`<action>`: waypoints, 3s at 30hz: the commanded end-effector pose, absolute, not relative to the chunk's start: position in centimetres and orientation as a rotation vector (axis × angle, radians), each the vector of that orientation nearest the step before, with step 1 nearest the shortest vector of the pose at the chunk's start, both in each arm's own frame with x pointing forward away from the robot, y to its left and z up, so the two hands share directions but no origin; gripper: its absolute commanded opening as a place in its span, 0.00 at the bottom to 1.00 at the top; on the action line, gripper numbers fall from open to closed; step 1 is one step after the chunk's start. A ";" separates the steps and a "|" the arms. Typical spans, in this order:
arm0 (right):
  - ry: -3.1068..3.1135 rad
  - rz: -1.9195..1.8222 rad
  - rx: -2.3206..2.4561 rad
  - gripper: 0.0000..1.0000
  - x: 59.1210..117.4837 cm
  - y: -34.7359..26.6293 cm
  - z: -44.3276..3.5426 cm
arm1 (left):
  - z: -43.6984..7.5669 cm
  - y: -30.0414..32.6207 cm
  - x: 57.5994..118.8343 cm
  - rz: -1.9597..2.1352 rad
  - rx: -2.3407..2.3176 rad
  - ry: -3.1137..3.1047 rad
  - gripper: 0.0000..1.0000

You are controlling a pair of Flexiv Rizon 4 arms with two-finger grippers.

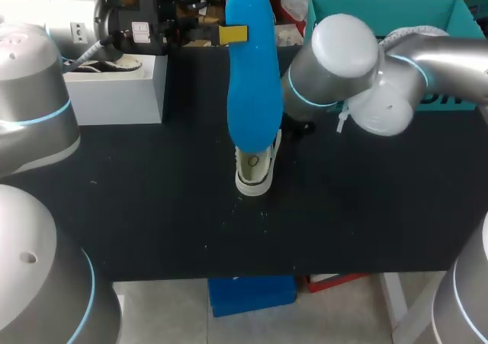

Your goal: Take the shoe out of the shoebox, open the shoe tongue, remove and reinsert the insole, then place the shoe into the shoebox

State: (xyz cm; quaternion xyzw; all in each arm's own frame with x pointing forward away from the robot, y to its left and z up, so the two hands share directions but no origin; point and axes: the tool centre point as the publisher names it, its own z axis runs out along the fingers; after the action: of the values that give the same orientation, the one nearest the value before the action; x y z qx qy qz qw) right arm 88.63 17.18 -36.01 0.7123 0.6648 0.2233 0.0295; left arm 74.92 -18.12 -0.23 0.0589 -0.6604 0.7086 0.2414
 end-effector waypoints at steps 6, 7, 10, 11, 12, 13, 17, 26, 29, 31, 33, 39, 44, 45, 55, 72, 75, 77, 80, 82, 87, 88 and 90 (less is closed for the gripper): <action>2.193 1.115 2.214 1.00 88.5 15.4 -33.5 | -0.3 -18.3 74.9 1.941 0.163 -1.807 0.00; 2.197 1.148 2.205 1.00 88.4 15.3 -33.2 | -0.3 -18.3 74.9 1.941 0.163 -1.807 0.00; 2.199 1.235 2.202 1.00 88.3 15.1 -32.4 | -0.3 -18.3 74.9 1.941 0.163 -1.807 0.00; 2.199 1.235 2.202 1.00 88.3 15.1 -32.4 | -0.3 -18.3 74.9 1.941 0.163 -1.807 0.00; 2.199 1.235 2.202 1.00 88.3 15.1 -32.4 | -0.3 -18.3 74.9 1.941 0.163 -1.807 0.00; 2.199 1.235 2.202 1.00 88.3 15.1 -32.4 | -0.3 -18.3 74.9 1.941 0.163 -1.807 0.00; 2.199 1.235 2.202 1.00 88.3 15.1 -32.4 | -0.3 -18.3 74.9 1.941 0.163 -1.807 0.00; 2.199 1.235 2.202 1.00 88.3 15.1 -32.4 | -0.3 -18.3 74.9 1.941 0.163 -1.807 0.00; 2.203 1.275 2.226 1.00 88.2 14.9 -32.3 | -0.3 -18.3 74.9 1.941 0.163 -1.807 0.00; 2.219 1.354 2.242 1.00 88.1 14.6 -32.0 | -0.3 -18.3 74.9 1.941 0.163 -1.807 0.00; 2.230 1.482 2.268 1.00 88.2 14.3 -31.3 | -0.3 -18.3 74.9 1.941 0.163 -1.807 0.00; 2.248 1.806 2.290 1.00 88.2 13.9 -29.3 | -0.3 -18.3 74.9 1.941 0.163 -1.807 0.00; 2.263 1.897 2.277 1.00 87.9 13.4 -28.3 | -0.3 -18.3 74.9 1.941 0.163 -1.807 0.00; 2.264 1.908 2.276 1.00 87.9 13.2 -28.1 | -0.3 -18.3 74.9 1.941 0.163 -1.807 0.00; 2.249 1.927 2.254 1.00 86.8 12.3 -26.4 | -0.3 -18.3 74.9 1.941 0.163 -1.807 0.00; 2.347 2.157 2.176 1.00 84.7 12.5 -24.5 | -0.3 -18.3 74.9 1.941 0.163 -1.807 0.00; 2.357 2.192 2.174 1.00 84.6 12.6 -24.4 | -0.3 -18.3 74.9 1.941 0.163 -1.807 0.00; 2.357 2.192 2.174 1.00 84.6 12.6 -24.4 | -0.3 -18.3 74.9 1.941 0.163 -1.807 0.00; 2.357 2.192 2.174 1.00 84.6 12.6 -24.4 | -0.3 -18.3 74.9 1.941 0.163 -1.807 0.00; 2.357 2.192 2.174 1.00 84.6 12.6 -24.4 | -0.3 -18.3 74.9 1.941 0.163 -1.807 0.00; 2.357 2.192 2.174 1.00 84.6 12.6 -24.4 | -0.3 -18.3 74.9 1.941 0.163 -1.807 0.00; 2.357 2.192 2.174 1.00 84.6 12.6 -24.4 | -0.3 -18.3 74.9 1.941 0.163 -1.807 0.00; 2.357 2.192 2.174 1.00 84.6 12.6 -24.4 | -0.3 -18.3 74.9 1.941 0.163 -1.807 0.00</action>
State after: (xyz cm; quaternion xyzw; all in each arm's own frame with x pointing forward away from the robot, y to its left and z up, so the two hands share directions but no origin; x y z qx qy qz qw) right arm 84.60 12.54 -24.31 0.5212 0.5659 0.5255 -0.3633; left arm 74.92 -18.13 -0.23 0.0589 -0.6604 0.7086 0.2414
